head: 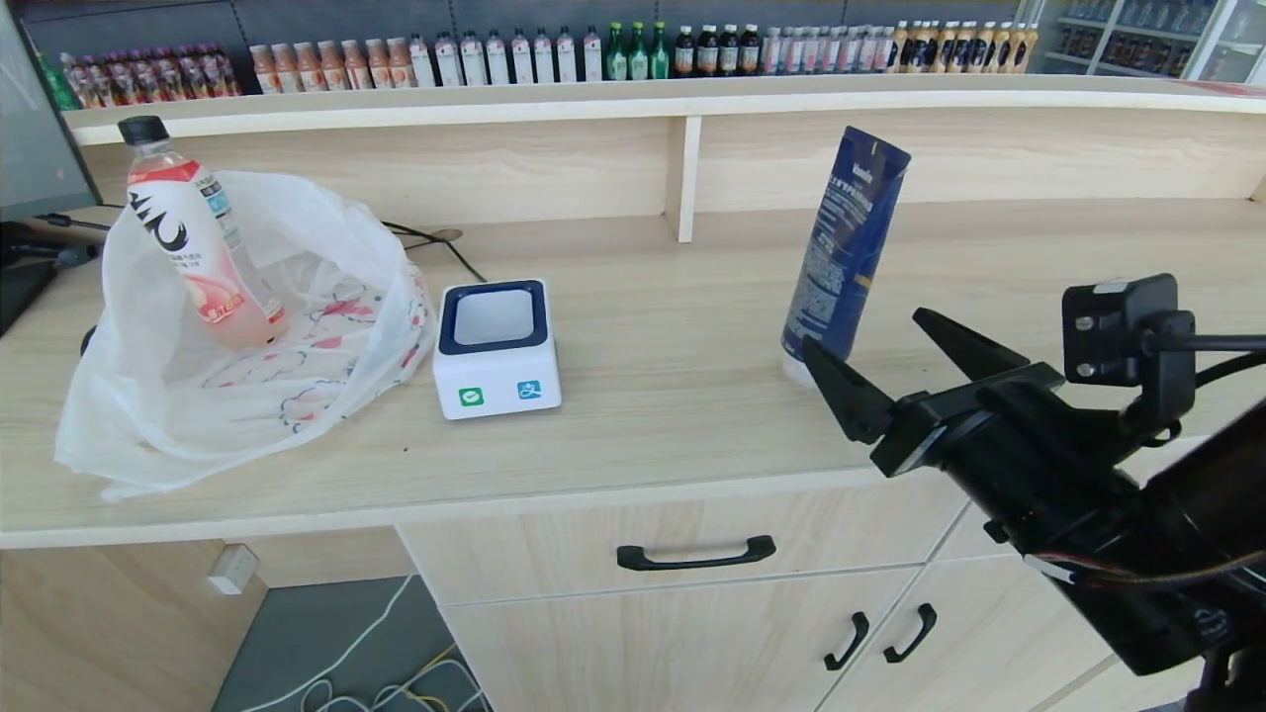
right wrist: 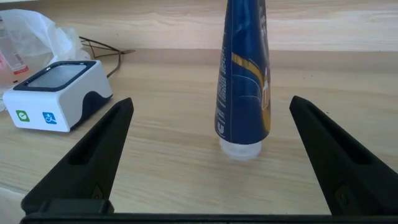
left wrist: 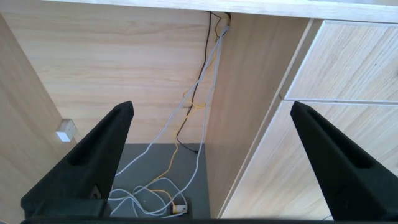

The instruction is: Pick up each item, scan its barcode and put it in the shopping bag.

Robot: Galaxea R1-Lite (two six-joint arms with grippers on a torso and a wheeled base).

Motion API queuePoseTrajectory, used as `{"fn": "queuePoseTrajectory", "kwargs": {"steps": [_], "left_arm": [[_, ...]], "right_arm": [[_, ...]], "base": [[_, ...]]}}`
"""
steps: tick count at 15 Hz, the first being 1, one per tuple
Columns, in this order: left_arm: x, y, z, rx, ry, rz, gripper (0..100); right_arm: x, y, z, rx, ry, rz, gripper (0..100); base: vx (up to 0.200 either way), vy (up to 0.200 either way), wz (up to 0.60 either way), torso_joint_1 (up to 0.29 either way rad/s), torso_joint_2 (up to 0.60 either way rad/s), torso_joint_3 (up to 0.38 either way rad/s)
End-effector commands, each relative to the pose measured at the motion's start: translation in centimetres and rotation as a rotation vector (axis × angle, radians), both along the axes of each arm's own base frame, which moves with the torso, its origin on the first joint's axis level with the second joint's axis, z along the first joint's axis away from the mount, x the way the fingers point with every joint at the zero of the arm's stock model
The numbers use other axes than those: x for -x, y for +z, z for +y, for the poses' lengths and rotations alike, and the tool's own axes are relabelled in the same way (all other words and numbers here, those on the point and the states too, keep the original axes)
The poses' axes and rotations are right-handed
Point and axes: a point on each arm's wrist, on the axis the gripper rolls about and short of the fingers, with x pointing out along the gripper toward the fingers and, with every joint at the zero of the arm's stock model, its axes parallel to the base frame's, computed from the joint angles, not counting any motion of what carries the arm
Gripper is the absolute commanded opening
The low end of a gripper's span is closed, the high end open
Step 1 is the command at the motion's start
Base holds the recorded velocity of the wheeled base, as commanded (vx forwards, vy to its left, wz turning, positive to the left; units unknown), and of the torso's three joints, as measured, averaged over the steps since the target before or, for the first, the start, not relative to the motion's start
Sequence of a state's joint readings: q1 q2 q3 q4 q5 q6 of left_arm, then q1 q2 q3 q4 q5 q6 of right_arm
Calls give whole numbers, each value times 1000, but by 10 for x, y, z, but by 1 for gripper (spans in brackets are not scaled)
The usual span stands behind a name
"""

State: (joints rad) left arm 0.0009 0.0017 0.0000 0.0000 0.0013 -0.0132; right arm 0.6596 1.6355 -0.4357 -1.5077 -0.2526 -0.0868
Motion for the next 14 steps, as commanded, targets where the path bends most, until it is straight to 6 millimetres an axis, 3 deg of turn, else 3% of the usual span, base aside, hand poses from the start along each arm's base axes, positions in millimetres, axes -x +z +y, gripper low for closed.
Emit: {"fn": "queuePoseTrajectory", "kwargs": {"steps": [1,5,14], "left_arm": [[0,0,0,1,1,0,100],[0,0,0,1,1,0,100],[0,0,0,1,1,0,100]], "right_arm": [[-10,23,2,-20,-8,-30,100],[-31,43,1,1,-41,-1,100],[-53,58,7,11,-48,79,100]], "base": [[0,0,0,0,0,0],[0,0,0,0,0,0],[0,0,0,0,0,0]]}}
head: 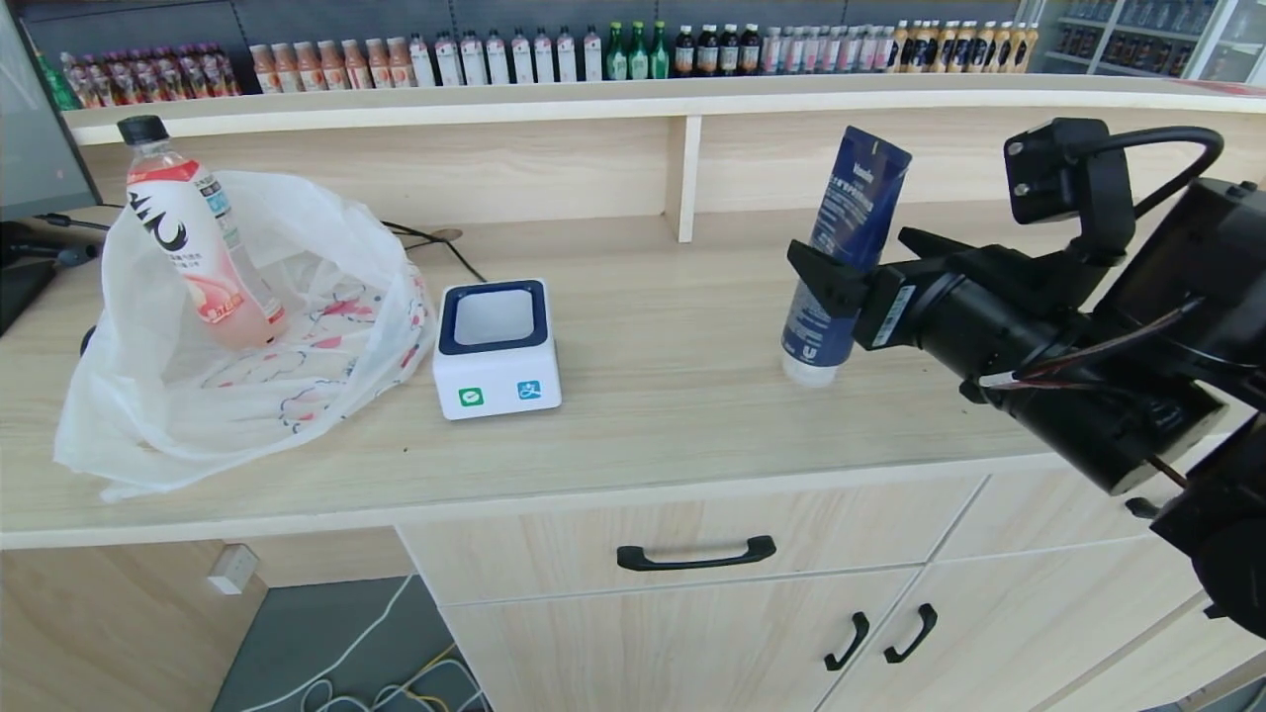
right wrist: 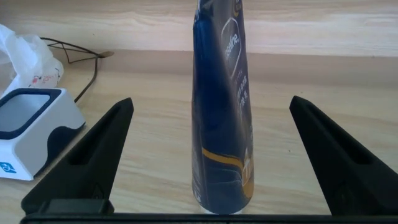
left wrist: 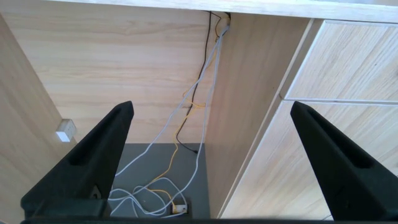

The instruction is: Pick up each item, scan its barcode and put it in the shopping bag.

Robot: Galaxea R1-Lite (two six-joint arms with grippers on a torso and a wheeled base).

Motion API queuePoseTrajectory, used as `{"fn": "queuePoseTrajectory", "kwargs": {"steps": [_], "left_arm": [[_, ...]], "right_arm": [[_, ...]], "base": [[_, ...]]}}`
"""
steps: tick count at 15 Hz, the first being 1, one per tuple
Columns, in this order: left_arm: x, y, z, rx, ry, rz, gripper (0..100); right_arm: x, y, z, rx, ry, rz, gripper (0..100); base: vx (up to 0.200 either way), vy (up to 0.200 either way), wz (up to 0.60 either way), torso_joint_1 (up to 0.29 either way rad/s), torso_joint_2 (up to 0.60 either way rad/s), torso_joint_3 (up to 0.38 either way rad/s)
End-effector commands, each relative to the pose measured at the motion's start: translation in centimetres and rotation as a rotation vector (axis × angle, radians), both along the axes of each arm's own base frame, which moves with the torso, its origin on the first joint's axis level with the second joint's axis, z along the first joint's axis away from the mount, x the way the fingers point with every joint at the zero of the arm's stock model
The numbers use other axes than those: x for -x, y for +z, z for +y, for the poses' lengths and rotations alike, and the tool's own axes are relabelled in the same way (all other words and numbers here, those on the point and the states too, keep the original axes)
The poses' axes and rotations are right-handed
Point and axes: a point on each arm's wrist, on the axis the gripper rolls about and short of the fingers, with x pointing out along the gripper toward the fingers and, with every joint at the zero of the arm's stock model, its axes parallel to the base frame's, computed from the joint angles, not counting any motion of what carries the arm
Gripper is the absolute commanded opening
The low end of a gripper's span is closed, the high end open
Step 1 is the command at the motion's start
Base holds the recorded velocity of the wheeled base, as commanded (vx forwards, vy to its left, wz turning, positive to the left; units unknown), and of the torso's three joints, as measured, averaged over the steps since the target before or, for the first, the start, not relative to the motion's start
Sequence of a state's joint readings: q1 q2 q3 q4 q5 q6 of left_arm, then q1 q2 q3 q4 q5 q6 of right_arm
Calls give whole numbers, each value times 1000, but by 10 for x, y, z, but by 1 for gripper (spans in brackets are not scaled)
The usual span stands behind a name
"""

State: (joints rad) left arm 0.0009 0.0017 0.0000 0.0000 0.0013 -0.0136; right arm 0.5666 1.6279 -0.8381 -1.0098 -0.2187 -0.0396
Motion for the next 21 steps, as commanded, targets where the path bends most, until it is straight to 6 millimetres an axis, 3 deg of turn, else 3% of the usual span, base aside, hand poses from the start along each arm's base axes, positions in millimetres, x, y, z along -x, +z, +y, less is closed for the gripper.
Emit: {"fn": "queuePoseTrajectory", "kwargs": {"steps": [1,9,21], "left_arm": [[0,0,0,0,1,0,100],[0,0,0,0,1,0,100],[0,0,0,0,1,0,100]], "right_arm": [[-7,1,4,-18,3,4,100],[-29,-16,16,-14,-49,57,100],[-46,-30,23,-26,-78,96,100]], "base": [[0,0,0,0,0,0],[0,0,0,0,0,0],[0,0,0,0,0,0]]}}
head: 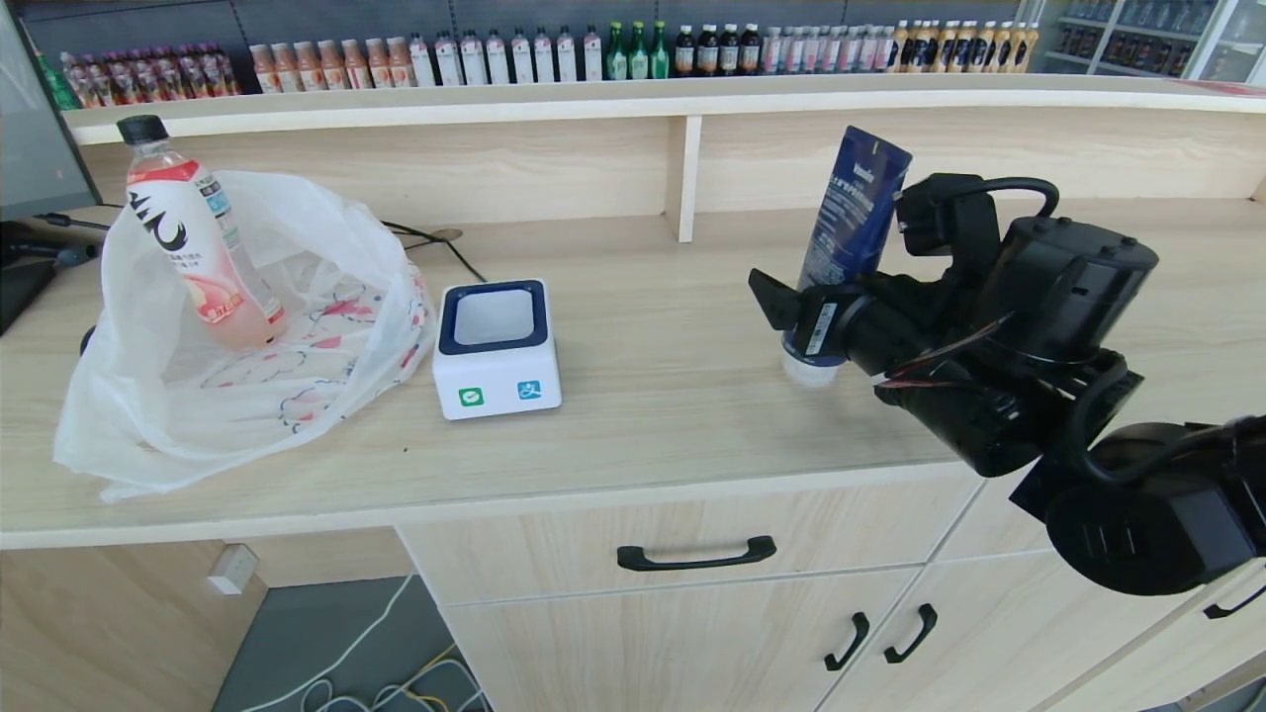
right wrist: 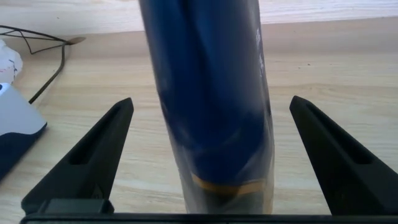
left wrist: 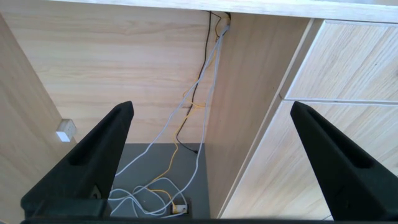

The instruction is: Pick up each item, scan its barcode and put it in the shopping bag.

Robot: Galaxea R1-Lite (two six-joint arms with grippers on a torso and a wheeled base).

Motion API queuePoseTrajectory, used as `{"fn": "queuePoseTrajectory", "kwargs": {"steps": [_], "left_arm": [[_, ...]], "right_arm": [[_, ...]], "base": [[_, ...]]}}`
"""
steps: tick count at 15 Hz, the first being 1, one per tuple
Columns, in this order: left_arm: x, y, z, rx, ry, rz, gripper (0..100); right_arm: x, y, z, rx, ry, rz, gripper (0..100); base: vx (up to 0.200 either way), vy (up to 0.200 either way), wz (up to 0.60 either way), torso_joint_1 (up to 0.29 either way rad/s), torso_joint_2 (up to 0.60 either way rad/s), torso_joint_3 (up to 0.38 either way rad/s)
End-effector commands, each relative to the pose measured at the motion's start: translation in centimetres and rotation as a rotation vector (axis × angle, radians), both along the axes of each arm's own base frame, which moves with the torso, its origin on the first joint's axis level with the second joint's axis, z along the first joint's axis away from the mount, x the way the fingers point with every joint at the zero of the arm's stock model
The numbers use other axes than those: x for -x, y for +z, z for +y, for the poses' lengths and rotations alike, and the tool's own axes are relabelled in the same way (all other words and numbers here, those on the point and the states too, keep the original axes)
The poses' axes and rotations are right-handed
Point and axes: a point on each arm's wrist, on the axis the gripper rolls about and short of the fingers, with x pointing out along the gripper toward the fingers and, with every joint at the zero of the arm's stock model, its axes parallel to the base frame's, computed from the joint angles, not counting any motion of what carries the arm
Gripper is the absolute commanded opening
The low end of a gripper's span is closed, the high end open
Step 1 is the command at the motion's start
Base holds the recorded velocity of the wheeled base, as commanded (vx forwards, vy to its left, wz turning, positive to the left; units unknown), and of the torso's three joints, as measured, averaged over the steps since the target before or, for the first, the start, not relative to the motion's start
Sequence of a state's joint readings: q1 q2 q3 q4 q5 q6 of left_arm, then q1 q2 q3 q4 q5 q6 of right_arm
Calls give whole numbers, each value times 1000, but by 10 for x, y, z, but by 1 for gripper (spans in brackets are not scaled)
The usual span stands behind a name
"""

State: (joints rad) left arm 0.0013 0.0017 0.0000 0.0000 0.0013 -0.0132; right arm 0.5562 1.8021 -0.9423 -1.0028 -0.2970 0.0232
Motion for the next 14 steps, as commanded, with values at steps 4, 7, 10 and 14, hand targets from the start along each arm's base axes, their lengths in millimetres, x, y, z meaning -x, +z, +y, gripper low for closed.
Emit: {"fn": "queuePoseTrajectory", "kwargs": {"steps": [4,7,10,14], "left_arm": [[0,0,0,1,1,0,100],[0,0,0,1,1,0,100],[0,0,0,1,1,0,100],[0,0,0,1,1,0,100]], "right_arm": [[-8,-7,2,9,-8,15,100],[-10,-9,0,11,-15,19,100],[-11,-8,-2,9,-21,18,0],[-12,-8,-4,9,-26,16,0]], "base": [[0,0,0,0,0,0],[0,0,0,0,0,0],[0,0,0,0,0,0],[0,0,0,0,0,0]]}}
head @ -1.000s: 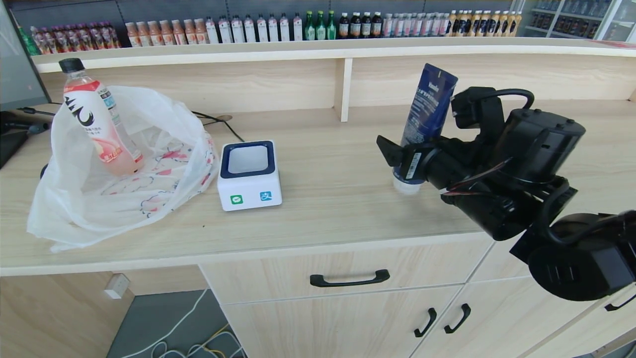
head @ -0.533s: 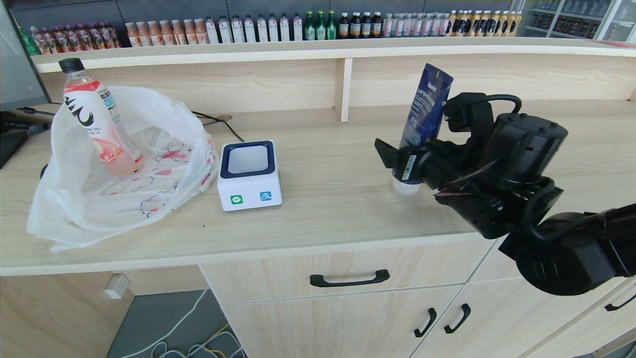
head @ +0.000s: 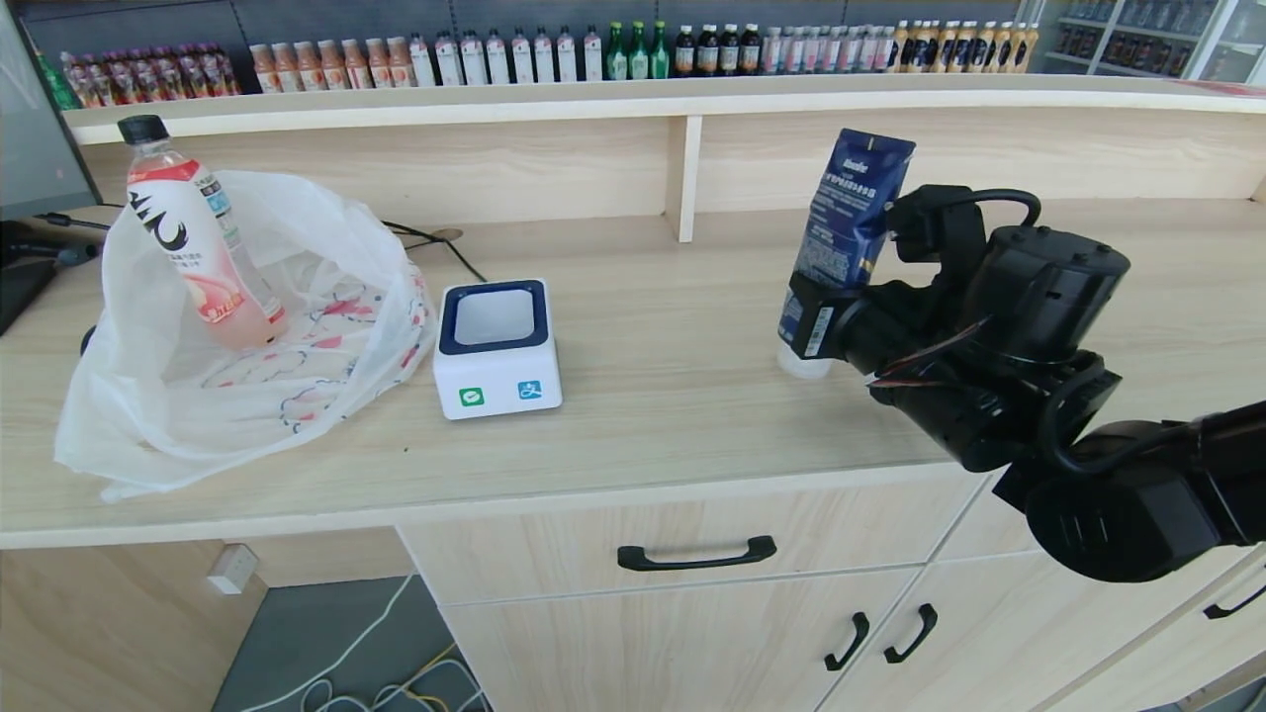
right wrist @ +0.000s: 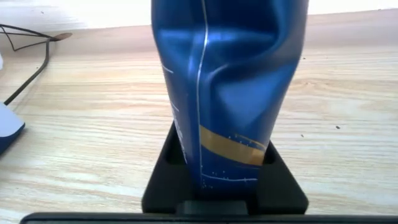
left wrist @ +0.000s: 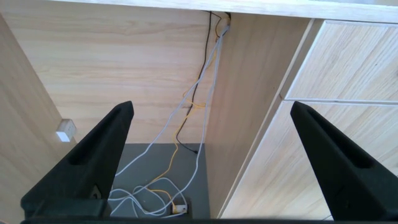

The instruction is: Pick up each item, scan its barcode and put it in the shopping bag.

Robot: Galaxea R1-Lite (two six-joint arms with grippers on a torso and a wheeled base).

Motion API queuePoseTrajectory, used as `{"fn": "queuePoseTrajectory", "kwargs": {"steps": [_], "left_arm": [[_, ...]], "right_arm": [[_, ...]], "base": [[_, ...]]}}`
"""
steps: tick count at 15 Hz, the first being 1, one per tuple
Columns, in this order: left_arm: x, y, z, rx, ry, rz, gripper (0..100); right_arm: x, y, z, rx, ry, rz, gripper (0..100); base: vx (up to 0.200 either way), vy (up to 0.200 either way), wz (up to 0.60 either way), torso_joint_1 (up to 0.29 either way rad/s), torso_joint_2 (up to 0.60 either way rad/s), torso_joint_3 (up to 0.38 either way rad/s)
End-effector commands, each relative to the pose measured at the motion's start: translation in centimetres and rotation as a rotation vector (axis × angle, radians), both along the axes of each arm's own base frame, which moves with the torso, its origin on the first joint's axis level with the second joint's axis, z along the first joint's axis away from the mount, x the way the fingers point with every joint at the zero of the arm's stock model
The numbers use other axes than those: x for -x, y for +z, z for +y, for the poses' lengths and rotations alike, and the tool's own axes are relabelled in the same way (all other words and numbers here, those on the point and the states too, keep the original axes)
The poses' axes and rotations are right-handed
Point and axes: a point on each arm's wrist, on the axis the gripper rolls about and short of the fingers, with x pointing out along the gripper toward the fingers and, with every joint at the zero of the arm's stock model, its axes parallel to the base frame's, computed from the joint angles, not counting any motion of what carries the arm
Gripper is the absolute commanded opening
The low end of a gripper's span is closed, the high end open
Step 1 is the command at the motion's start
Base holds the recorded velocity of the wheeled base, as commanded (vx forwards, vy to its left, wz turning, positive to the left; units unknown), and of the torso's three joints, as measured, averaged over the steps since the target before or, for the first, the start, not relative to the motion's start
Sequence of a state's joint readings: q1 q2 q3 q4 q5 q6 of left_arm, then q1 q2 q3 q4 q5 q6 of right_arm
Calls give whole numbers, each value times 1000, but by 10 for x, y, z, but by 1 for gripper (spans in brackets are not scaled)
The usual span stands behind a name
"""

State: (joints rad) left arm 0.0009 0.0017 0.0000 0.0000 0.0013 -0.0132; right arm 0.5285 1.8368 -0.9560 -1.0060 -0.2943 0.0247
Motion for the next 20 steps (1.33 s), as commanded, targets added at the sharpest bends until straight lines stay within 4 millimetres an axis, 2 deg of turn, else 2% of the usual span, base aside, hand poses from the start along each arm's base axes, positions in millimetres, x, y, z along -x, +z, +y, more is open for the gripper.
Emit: {"fn": "queuePoseTrajectory", "kwargs": {"steps": [1,8,12,17,20], "left_arm": [[0,0,0,1,1,0,100],[0,0,0,1,1,0,100],[0,0,0,1,1,0,100],[0,0,0,1,1,0,100],[0,0,0,1,1,0,100]], "right_arm": [[0,0,0,0,-1,-1,0],[1,1,-1,0,-1,-2,0],[9,16,-5,-3,-1,-45,0],[41,55,-21,6,-2,-161,0],[74,68,-36,14,10,-209,0]], "base": [[0,0,0,0,0,0],[0,0,0,0,0,0],[0,0,0,0,0,0],[0,0,0,0,0,0],[0,0,0,0,0,0]]}}
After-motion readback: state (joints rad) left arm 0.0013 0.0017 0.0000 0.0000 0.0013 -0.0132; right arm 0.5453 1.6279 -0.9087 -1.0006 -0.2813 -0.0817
